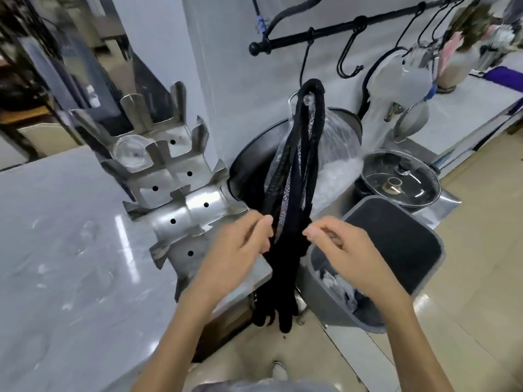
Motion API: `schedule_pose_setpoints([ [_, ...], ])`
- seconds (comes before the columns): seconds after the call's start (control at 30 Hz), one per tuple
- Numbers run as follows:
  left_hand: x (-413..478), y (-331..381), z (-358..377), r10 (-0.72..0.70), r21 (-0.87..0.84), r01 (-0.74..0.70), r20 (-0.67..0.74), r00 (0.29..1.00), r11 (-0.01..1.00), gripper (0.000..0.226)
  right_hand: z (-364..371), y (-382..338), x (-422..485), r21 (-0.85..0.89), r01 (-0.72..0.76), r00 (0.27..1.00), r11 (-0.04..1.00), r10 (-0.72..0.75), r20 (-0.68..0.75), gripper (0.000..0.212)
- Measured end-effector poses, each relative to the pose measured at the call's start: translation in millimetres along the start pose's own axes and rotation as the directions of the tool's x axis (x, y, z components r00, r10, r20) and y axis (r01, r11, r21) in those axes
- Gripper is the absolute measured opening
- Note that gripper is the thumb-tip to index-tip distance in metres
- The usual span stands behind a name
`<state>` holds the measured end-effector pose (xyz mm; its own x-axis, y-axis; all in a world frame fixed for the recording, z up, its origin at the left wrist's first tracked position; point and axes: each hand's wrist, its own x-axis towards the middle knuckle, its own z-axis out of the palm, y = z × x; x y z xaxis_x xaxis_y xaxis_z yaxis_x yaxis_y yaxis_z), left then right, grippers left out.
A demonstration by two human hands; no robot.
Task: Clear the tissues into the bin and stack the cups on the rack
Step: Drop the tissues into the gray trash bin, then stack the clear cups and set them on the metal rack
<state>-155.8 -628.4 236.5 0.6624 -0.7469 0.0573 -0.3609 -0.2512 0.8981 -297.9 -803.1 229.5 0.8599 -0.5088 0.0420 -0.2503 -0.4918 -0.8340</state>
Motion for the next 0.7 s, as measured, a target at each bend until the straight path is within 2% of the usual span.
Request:
schedule_pose_setpoints([
  [0.17, -70, -56, -102, -0.092, 0.059, 0.105, -0.197, 0.976, 0.993, 0.047, 114, -53, -12, 0.047, 0.095, 0.974, 0.994, -0.103, 0.203, 0.045],
  [0.27, -111, -94, -165, -0.181, 0.087, 0.211, -0.271, 0.945, 0.973, 0.047, 187, -81, -18, 0.021, 0.138, 0.938, 0.99, -0.137, 0.319, 0.049],
  [0.57, -248, -196, -352, -0.264, 0.099, 0.386, -0.575, 0.774, 0.917, 0.04, 408, -182, -29, 0.093, 0.061, 0.872, 0.994, -0.099, 0.48, 0.04],
  [0.63, -280, -224, -379, -0.267, 0.106, 0.416, -0.619, 0.739, 0.903, 0.027, 453, -201, -29, 0.078, 0.1, 0.852, 0.992, -0.125, 0.508, 0.033],
  [0.7, -305, -255, -397, -0.32, 0.088, 0.46, -0.604, 0.73, 0.884, 0.015, 496, -214, -29, 0.033, 0.193, 0.823, 0.981, -0.18, 0.538, 0.021],
])
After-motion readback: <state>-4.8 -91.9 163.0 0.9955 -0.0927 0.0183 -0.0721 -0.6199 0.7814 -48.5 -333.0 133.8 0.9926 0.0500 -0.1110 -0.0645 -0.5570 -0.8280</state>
